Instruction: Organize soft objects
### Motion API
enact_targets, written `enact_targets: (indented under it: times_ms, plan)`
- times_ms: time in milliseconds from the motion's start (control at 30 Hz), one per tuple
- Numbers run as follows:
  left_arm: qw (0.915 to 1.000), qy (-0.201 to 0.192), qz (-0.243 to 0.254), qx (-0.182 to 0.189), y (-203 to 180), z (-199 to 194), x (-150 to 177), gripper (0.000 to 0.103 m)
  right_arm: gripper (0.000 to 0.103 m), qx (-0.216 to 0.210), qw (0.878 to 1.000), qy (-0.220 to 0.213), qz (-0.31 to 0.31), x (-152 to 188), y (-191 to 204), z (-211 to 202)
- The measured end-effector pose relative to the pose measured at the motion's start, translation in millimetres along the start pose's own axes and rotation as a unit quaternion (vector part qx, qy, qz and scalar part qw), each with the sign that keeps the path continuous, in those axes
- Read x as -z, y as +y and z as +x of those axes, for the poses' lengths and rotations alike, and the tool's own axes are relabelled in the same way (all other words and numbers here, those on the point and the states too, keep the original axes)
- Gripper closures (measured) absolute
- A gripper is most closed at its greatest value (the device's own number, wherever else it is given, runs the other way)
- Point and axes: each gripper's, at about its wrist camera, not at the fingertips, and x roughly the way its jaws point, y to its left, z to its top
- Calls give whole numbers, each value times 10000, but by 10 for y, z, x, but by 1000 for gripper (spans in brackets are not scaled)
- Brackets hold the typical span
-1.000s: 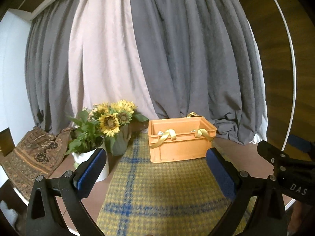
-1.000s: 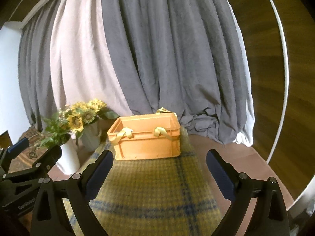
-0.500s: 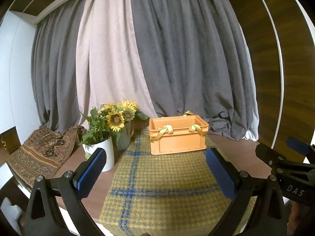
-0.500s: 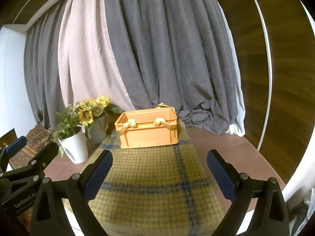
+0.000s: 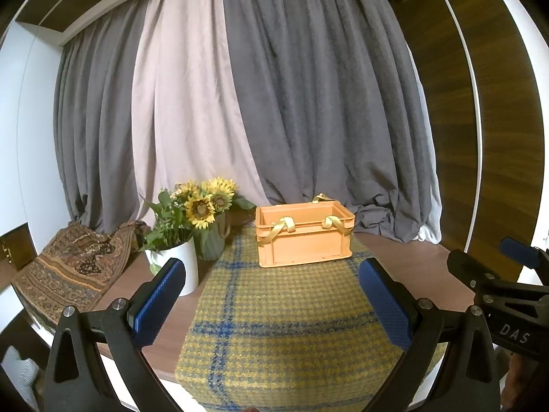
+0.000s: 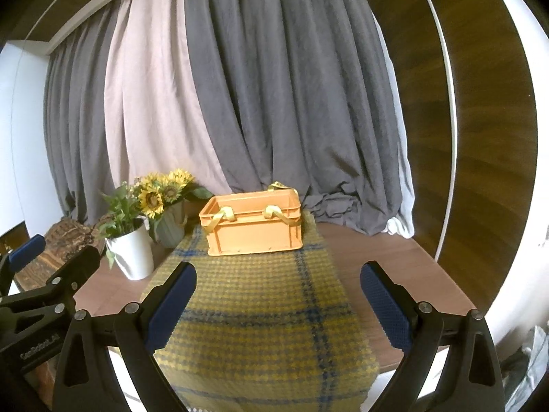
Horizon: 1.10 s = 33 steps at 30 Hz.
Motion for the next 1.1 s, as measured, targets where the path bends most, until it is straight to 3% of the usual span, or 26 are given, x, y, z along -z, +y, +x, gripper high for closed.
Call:
enact_targets:
  times_ms: [1100]
  plan:
    - [10000,-41,61,-37,-68,-52,28,0,6,95,9999,10,65,27,-81,-35]
